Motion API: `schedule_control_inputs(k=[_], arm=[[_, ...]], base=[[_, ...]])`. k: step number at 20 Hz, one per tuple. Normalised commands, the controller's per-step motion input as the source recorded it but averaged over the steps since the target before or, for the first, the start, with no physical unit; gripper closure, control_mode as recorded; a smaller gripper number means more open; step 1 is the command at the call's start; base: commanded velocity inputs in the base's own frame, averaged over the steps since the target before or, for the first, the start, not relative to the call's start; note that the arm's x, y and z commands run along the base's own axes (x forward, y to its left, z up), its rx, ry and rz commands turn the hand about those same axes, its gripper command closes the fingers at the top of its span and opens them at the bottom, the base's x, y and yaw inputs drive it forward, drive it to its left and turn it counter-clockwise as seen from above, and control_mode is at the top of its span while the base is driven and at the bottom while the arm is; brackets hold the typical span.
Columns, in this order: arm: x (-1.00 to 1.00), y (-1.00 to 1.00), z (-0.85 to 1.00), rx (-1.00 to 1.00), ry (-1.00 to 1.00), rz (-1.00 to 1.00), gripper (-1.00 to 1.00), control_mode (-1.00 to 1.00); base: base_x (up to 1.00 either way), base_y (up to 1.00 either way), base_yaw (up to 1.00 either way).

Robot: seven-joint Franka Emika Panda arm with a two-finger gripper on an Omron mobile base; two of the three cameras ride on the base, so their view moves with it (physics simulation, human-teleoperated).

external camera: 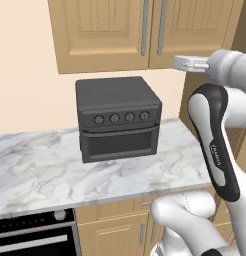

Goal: The dining table condiment station is running low on condiment bottle. Refill the condiment station by opening the cabinet and taking the condiment bottle from the cabinet and placing it on the dining table.

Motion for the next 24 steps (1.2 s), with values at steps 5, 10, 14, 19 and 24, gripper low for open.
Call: schedule_control_inputs(k=[5, 10, 14, 19, 24], arm=[[0.44, 0.18, 0.02, 0.0, -0.49, -0.01, -1.0, -1.0], [0.44, 0.0, 0.1, -0.01, -0.37, 0.0, -1.0, -1.0], [0.55, 0.0, 0.29, 0.0, -0.14, -0.04, -1.0, -1.0], [0.27, -0.2, 0.42, 0.0, -0.01, -0.07, -1.0, -1.0], [0.3, -0.08, 0.31, 0.0, 0.0, -0.03, -1.0, -1.0]], base=[[0.0, 0.0, 0.0], [0.0, 0.0, 0.0], [0.0, 0.0, 0.0], [0.0, 0.0, 0.0], [0.0, 0.0, 0.0]])
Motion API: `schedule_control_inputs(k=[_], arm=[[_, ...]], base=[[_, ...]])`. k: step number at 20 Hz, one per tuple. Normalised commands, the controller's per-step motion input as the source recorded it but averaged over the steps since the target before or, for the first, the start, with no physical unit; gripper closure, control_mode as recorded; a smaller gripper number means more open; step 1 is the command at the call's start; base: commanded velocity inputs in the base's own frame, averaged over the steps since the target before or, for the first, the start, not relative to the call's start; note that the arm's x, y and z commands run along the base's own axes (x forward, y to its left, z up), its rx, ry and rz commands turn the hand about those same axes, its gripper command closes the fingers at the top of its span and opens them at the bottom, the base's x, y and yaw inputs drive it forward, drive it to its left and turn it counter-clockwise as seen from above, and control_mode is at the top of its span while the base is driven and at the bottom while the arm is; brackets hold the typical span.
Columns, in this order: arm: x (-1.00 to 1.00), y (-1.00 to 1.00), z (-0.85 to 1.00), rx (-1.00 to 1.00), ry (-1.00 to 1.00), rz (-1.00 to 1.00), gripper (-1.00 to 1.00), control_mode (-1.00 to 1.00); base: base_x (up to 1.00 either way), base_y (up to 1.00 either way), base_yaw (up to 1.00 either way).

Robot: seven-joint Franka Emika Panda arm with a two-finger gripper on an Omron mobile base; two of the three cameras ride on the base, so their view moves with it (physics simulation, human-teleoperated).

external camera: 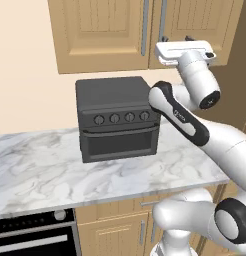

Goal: The dining table condiment station is running low on condiment bottle. Refill the condiment station by opening the cabinet and taking the condiment bottle from the cabinet and placing it on the dining table.

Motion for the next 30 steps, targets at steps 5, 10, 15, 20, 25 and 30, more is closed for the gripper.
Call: schedule_control_inputs(k=[5, 10, 15, 20, 25, 30], arm=[[0.48, 0.02, 0.08, 0.0, 0.01, 0.0, -1.0, -1.0], [0.49, 0.0, 0.0, 0.0, 0.03, 0.0, -1.0, -1.0], [0.64, 0.15, 0.01, 0.0, 0.05, -0.01, -1.0, -1.0], [0.49, 0.18, 0.11, 0.0, 0.08, -0.04, -1.0, -1.0], [0.44, 0.07, 0.02, 0.0, 0.08, -0.01, -1.0, -1.0], [0.56, 0.34, 0.0, 0.0, 0.14, -0.05, 1.0, -1.0]], base=[[0.0, 0.0, 0.0], [0.0, 0.0, 0.0], [0.0, 0.0, 0.0], [0.0, 0.0, 0.0], [0.0, 0.0, 0.0], [0.0, 0.0, 0.0]])
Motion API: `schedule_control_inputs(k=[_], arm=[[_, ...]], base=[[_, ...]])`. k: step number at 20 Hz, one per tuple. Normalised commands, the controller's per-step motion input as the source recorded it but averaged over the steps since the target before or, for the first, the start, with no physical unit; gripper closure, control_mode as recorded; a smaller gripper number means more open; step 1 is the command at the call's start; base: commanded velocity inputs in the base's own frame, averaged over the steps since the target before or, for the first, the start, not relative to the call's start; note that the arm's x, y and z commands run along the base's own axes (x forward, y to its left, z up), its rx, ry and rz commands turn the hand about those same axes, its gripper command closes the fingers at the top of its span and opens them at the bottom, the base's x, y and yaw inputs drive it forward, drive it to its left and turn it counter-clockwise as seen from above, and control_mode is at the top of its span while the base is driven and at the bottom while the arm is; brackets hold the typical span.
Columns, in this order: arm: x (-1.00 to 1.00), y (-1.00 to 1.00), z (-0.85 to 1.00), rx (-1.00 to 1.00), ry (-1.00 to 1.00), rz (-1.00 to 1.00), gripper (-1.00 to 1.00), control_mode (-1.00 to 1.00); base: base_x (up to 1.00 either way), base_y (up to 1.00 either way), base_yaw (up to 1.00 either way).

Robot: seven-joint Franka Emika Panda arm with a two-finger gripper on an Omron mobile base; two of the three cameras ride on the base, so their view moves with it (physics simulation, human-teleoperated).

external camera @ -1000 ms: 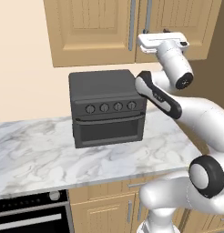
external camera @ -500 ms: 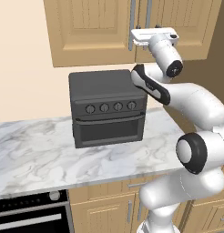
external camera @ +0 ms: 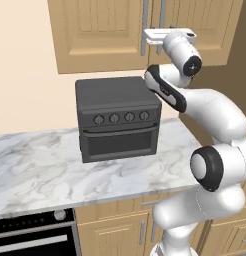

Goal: The dining table condiment station is running low on condiment bottle. Refill the condiment station by opening the cabinet and taking the condiment bottle from the cabinet and placing it on the dining table.

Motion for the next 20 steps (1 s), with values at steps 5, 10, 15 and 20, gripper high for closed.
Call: schedule_control_inputs(k=[5, 10, 15, 20], arm=[[0.22, 0.18, -0.02, -0.01, 0.13, -0.01, 1.0, -1.0], [0.14, 0.0, -0.22, 0.0, 0.11, 0.0, 1.0, -1.0], [-0.37, -0.4, -0.06, 0.01, 0.02, 0.0, 1.0, -1.0], [-1.0, -0.76, 0.0, 0.06, 0.0, 0.0, 1.0, -1.0]], base=[[0.0, 0.0, 0.0], [0.0, 0.0, 0.0], [0.0, 0.0, 0.0], [0.0, 0.0, 0.0]])
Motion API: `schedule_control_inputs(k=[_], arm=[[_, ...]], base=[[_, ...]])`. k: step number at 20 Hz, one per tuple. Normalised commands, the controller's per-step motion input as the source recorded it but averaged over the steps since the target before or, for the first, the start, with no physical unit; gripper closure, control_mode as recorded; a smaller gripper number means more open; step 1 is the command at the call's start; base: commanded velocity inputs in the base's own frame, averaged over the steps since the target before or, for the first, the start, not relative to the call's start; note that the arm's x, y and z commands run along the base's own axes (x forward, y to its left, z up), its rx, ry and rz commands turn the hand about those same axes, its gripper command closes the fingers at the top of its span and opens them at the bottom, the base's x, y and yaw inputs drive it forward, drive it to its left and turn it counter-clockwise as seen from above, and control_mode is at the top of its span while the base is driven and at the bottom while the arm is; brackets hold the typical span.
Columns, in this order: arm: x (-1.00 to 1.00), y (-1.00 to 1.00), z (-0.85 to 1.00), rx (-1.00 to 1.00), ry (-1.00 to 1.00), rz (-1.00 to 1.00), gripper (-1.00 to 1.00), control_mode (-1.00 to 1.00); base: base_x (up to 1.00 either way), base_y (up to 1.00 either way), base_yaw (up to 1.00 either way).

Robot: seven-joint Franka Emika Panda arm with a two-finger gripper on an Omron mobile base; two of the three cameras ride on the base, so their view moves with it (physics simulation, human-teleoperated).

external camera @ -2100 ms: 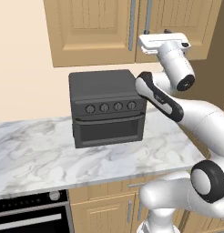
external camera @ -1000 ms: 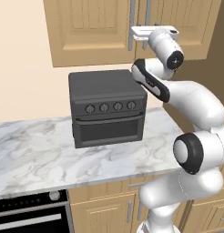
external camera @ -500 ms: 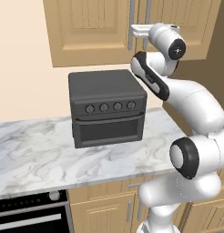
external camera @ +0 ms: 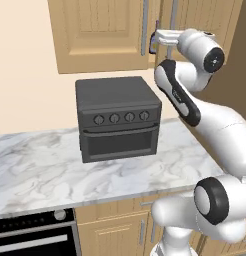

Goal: The dining table condiment station is running low on condiment bottle. Refill the condiment station by opening the cabinet and taking the condiment bottle from the cabinet and placing it on the dining table.

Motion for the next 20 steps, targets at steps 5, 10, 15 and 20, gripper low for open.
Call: schedule_control_inputs(k=[5, 10, 15, 20], arm=[[-1.0, -0.95, 0.0, 0.07, 0.0, 0.0, 1.0, -1.0], [-1.0, -1.0, 0.0, 0.1, 0.0, 0.0, 1.0, -1.0], [-1.0, -0.69, 0.0, 0.02, 0.0, 0.0, 1.0, -1.0], [-0.87, 0.22, 0.0, -0.08, 0.05, -0.01, -1.0, -1.0]], base=[[0.0, 0.0, 0.0], [0.0, 0.0, 0.0], [0.0, 0.0, 0.0], [0.0, 0.0, 0.0]])
